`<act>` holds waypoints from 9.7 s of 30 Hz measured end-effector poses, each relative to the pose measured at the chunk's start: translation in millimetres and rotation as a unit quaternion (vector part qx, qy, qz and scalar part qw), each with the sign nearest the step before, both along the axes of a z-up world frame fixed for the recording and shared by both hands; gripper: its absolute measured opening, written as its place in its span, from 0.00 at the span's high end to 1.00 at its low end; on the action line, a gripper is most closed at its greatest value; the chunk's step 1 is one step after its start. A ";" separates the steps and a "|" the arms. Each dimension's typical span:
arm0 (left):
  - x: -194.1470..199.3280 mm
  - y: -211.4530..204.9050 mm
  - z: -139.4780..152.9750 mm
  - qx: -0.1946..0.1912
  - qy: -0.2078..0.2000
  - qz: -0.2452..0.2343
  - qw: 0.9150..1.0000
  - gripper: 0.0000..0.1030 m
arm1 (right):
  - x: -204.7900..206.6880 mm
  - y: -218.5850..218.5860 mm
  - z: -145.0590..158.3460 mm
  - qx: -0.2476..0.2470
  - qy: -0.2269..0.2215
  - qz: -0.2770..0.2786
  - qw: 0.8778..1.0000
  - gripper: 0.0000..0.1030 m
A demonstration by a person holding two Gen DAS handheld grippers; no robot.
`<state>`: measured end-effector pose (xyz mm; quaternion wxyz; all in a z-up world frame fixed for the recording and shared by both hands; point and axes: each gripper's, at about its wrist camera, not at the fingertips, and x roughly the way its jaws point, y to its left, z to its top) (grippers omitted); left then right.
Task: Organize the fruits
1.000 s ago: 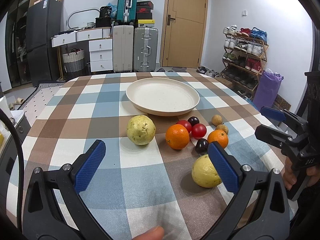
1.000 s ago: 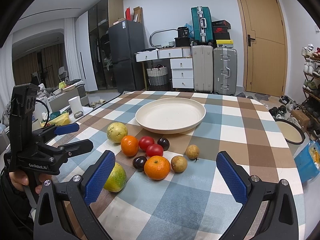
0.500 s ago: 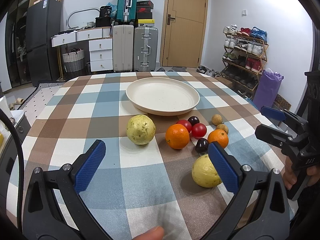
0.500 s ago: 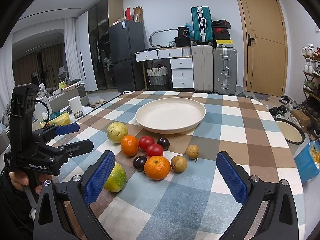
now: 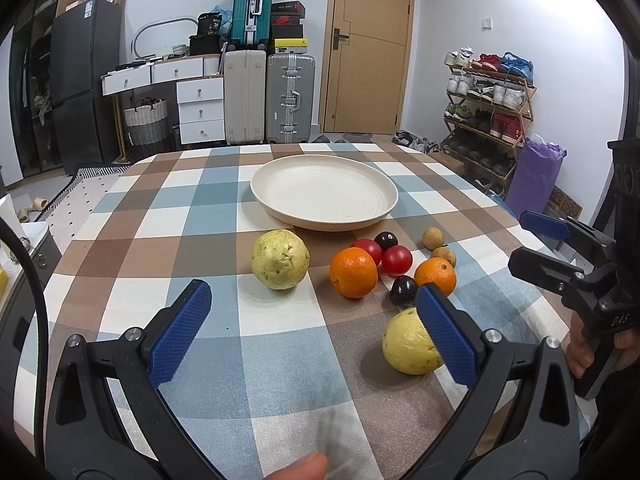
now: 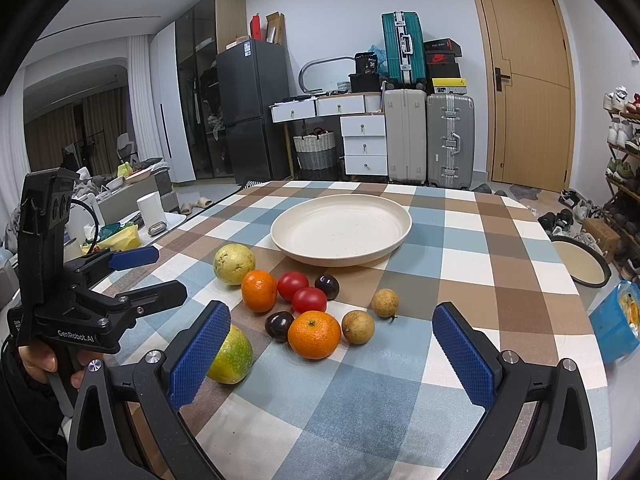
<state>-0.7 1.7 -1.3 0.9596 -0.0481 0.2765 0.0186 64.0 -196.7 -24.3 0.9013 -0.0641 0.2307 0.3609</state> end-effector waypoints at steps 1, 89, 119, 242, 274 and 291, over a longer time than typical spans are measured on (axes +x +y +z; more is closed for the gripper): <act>-0.2 0.1 0.0 0.000 0.000 0.000 1.000 0.01 | 0.0 -0.3 0.2 0.000 0.000 0.000 1.000 0.00; 34.6 -36.4 -31.3 -0.030 0.110 -0.132 0.985 0.50 | 41.2 43.2 -39.0 -0.098 0.158 0.037 0.982 0.37; 30.8 -4.2 -2.9 -0.050 0.053 -0.071 0.995 0.50 | 39.8 41.1 -15.3 -0.050 0.124 0.050 0.990 0.61; 136.0 43.7 -5.1 -0.024 0.044 0.035 0.998 0.01 | 144.1 49.4 -17.4 -0.056 0.121 0.011 0.991 0.00; 111.9 60.4 -20.4 -0.038 0.070 0.039 0.996 0.01 | 152.6 29.1 -33.2 -0.092 0.214 0.026 0.972 0.24; 117.9 63.0 -30.5 -0.049 0.096 0.022 0.994 0.24 | 151.8 30.9 -40.4 -0.108 0.224 0.034 0.968 0.59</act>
